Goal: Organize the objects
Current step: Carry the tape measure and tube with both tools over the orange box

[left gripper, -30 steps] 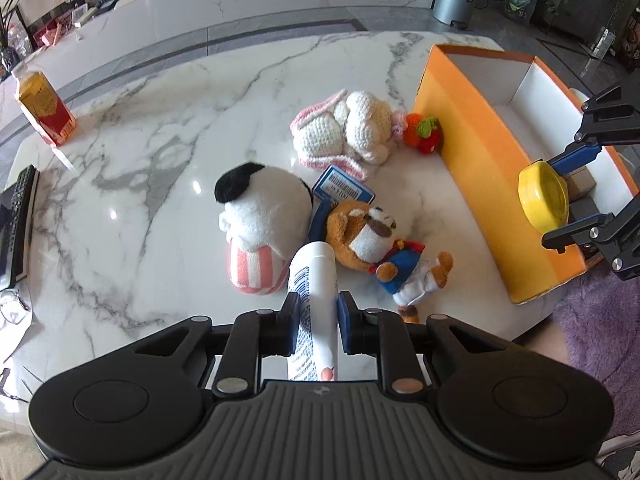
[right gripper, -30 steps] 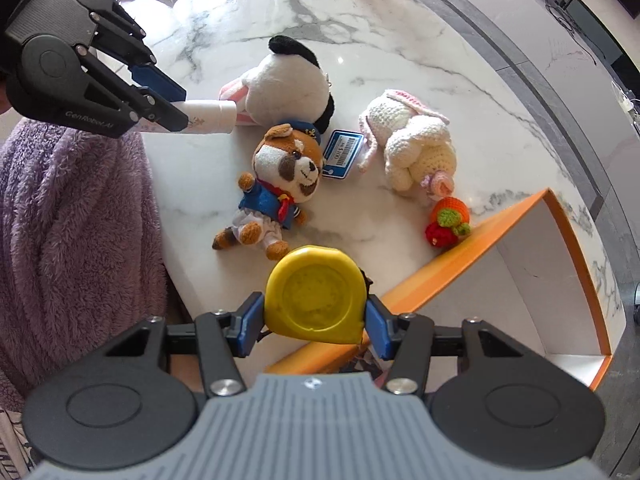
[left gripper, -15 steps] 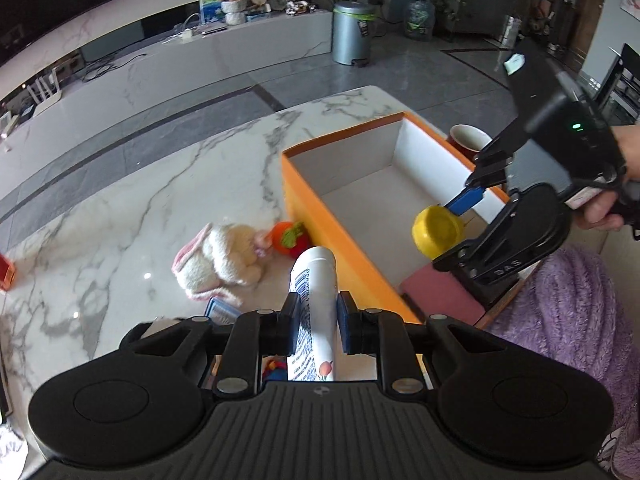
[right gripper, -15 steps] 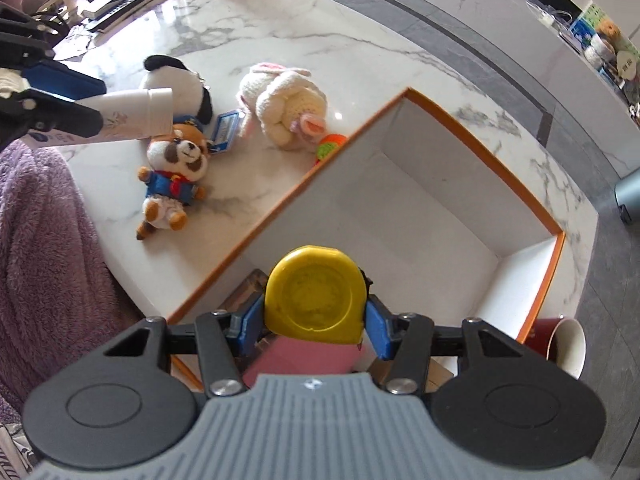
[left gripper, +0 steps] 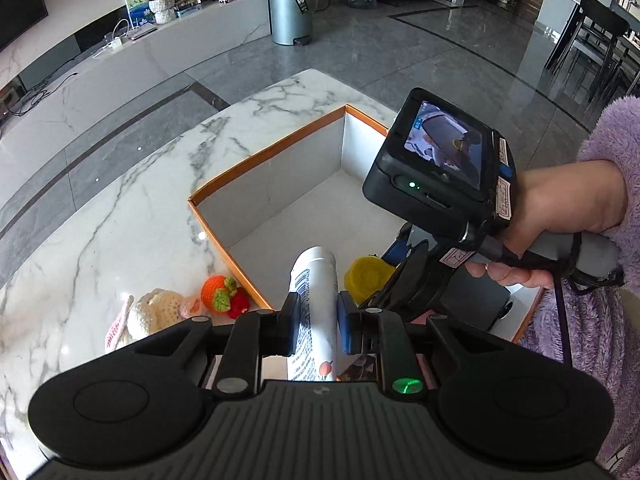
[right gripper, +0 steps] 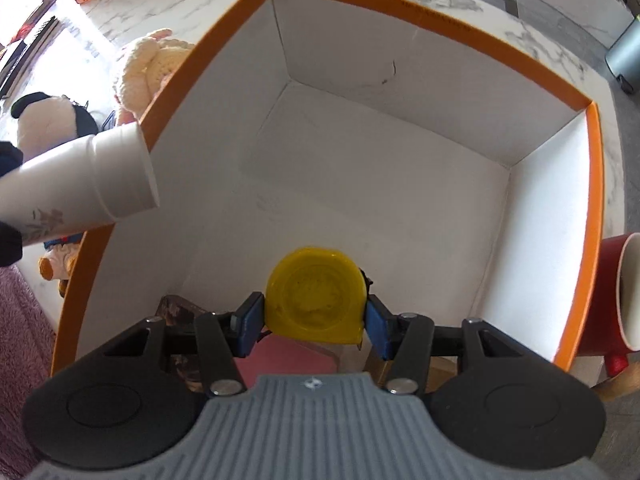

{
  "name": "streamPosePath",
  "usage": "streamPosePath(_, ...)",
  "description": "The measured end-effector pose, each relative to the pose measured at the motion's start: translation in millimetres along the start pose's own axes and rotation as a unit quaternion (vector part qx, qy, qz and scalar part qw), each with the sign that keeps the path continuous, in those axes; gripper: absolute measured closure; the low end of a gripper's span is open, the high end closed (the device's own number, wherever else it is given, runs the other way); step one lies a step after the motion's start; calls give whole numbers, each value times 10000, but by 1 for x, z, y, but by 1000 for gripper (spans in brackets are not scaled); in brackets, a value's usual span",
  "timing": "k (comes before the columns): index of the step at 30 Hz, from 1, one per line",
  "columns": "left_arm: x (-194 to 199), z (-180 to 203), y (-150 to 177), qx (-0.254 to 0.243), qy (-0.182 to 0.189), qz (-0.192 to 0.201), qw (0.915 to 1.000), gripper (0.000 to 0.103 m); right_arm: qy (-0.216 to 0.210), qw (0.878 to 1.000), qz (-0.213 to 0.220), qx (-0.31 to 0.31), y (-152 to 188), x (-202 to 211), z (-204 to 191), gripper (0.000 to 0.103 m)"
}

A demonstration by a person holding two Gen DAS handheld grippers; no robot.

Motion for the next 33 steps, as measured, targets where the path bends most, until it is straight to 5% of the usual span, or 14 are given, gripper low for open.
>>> streamPosePath(12, -26, 11, -10, -337, 43, -137, 9993, 80, -165, 9990, -400, -100, 2, -9, 4, 46)
streamPosePath(17, -32, 13, -14, -477, -6, -156, 9987, 80, -61, 9991, -123, 402, 0, 7, -1, 48)
streamPosePath(21, -38, 17, -18, -654, -36, -231, 9976, 80, -135, 9973, 24, 721, -2, 0, -1, 66)
streamPosePath(26, -44, 18, -22, -793, -37, -358, 9962, 81, -359, 9959, 355, 747, -4, -8, 4, 66)
streamPosePath(33, -58, 25, -23, -1109, 90, -678, 9915, 81, -171, 9895, 156, 1429, 5, -13, -3, 61)
Point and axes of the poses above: each gripper's, at about its wrist camera, not at the fingertips, and x roughly against the way its jaws point, z to its right, y to its underside, the point moved 2 cm from there along -x, roughly the way its jaws point, and after that the axes turned 5 degrees about -y, right-handed, at the moved point
